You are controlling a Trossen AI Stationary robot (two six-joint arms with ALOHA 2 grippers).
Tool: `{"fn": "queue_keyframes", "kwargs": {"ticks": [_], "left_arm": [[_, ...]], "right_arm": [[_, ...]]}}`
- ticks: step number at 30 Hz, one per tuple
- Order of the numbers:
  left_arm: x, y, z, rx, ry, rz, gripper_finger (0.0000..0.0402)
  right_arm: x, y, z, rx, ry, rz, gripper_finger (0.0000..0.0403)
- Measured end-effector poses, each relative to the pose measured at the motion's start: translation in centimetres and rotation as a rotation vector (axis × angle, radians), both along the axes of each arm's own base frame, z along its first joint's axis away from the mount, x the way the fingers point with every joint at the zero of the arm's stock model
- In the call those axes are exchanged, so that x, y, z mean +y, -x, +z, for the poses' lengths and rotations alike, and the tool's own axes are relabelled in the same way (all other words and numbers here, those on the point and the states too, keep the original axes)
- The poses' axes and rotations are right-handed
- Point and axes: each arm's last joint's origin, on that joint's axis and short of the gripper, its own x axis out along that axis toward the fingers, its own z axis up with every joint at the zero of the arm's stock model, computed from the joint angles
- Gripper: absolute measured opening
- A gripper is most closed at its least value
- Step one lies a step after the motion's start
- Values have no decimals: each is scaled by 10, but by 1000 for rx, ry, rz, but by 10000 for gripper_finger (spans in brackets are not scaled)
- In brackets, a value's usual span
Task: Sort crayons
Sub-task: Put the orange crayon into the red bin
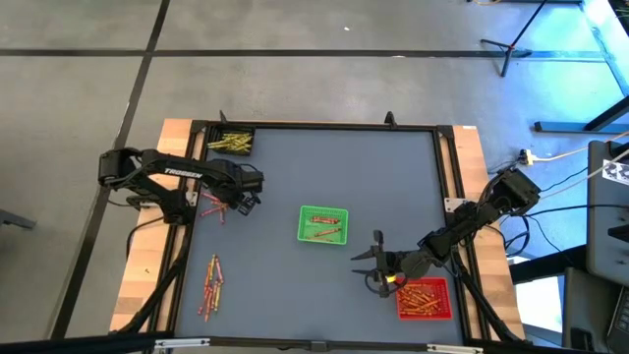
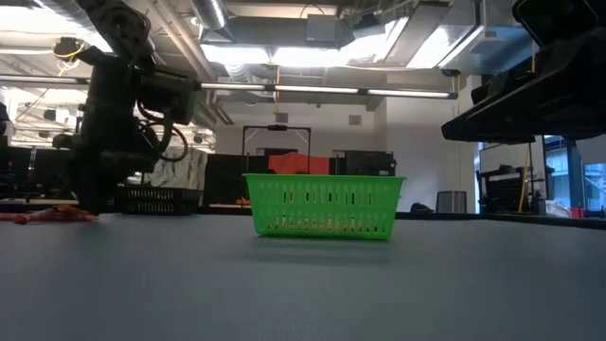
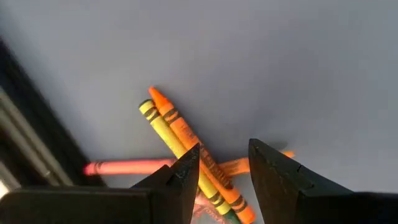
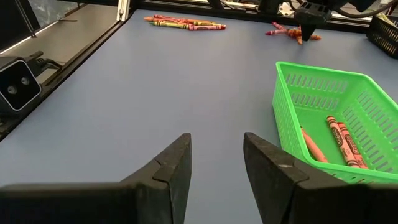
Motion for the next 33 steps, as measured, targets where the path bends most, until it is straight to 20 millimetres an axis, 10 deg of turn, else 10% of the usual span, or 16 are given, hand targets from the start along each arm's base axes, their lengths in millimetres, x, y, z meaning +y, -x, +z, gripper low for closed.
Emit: {"fn": "queue_keyframes", "kwargs": {"ticks": [33], "left_arm": [[1,2,-5,-88,-22,52,121]], "right_arm": [[0,0,-1,7,6,1,143]]}}
